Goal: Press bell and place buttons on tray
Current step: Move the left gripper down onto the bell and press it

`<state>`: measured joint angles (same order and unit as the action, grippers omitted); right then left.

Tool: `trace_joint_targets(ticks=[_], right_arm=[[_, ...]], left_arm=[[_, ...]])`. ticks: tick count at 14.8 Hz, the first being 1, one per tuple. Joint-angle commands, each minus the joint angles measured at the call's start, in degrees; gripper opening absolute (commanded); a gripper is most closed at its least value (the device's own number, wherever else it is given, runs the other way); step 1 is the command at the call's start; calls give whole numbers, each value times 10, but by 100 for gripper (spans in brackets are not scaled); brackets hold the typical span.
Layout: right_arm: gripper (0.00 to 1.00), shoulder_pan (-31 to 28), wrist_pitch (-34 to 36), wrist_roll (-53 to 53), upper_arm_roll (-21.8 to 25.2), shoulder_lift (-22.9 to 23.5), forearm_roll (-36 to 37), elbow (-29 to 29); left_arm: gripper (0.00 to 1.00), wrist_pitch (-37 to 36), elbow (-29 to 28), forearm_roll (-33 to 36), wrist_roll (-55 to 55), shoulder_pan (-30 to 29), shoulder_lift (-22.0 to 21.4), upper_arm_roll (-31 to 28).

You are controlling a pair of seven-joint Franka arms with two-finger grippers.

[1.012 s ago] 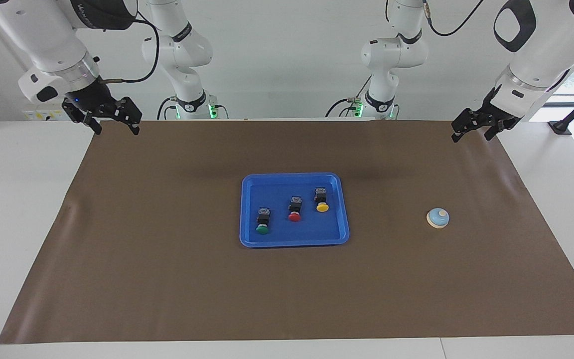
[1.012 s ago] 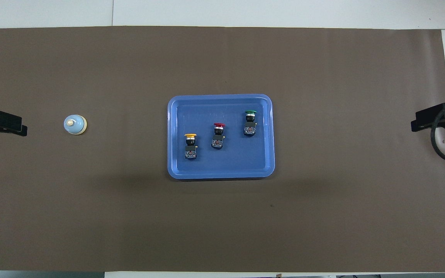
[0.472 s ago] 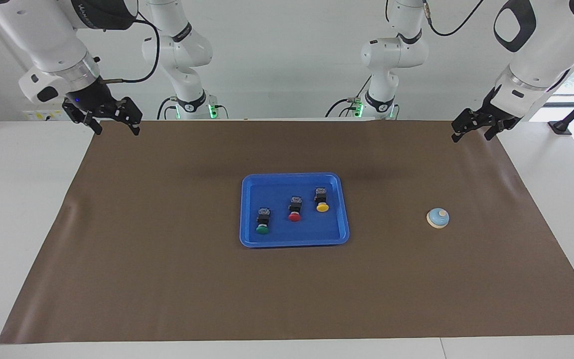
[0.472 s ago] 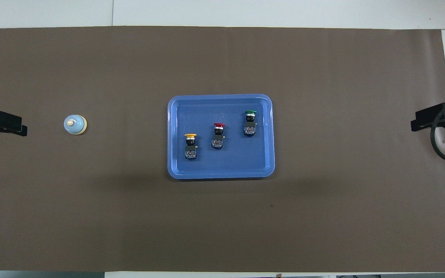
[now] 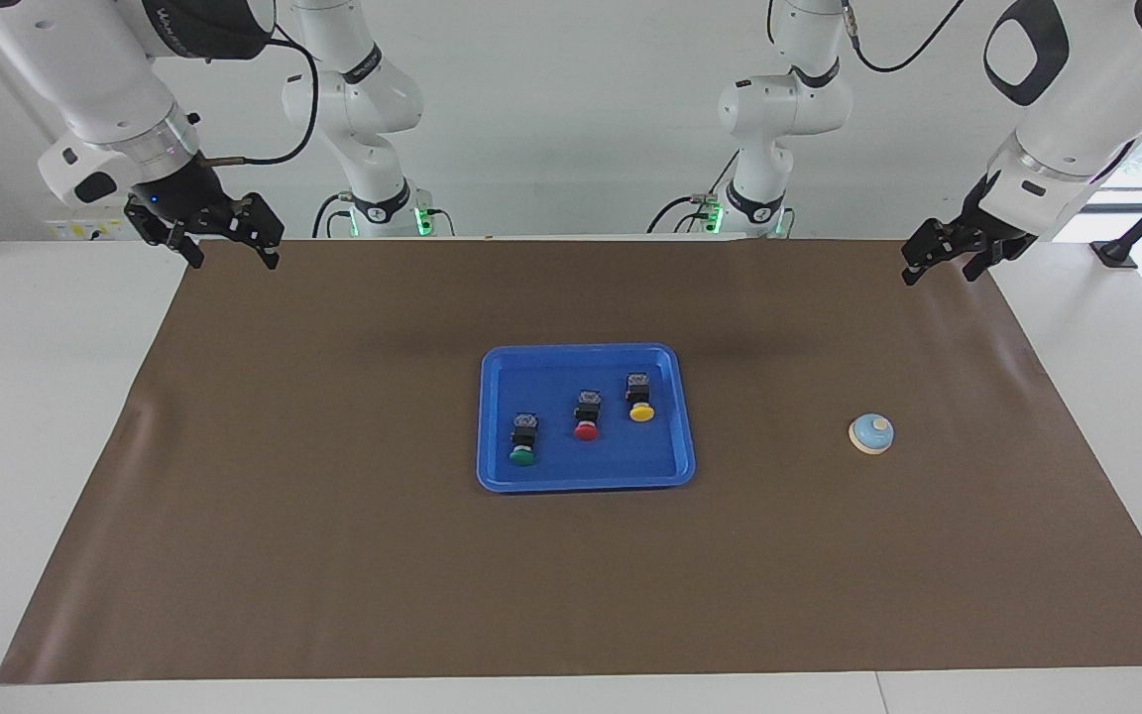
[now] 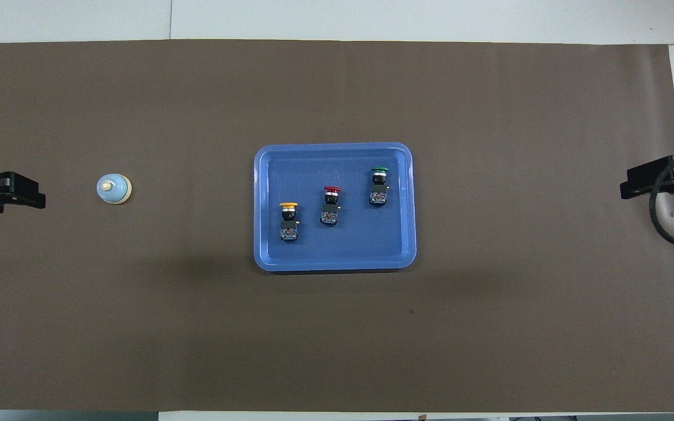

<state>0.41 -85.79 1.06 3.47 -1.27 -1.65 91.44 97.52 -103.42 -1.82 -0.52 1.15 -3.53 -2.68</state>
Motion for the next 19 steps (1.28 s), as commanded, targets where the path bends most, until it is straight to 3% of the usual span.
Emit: trace_joint_targets(ticks=[1, 8, 13, 19], right_arm=[[100, -2, -5, -11, -2, 0, -3, 0], [100, -2, -5, -10, -4, 0, -3, 0], [100, -2, -5, -8, -6, 0, -3, 0], [100, -1, -6, 1, -8, 0, -3, 0]], left_arm=[[0, 80, -77, 1, 3, -12, -24, -1], [0, 201, -76, 1, 3, -18, 100, -1], [0, 241, -77, 1, 2, -13, 141, 0], [0, 304, -102, 1, 2, -12, 156, 0]])
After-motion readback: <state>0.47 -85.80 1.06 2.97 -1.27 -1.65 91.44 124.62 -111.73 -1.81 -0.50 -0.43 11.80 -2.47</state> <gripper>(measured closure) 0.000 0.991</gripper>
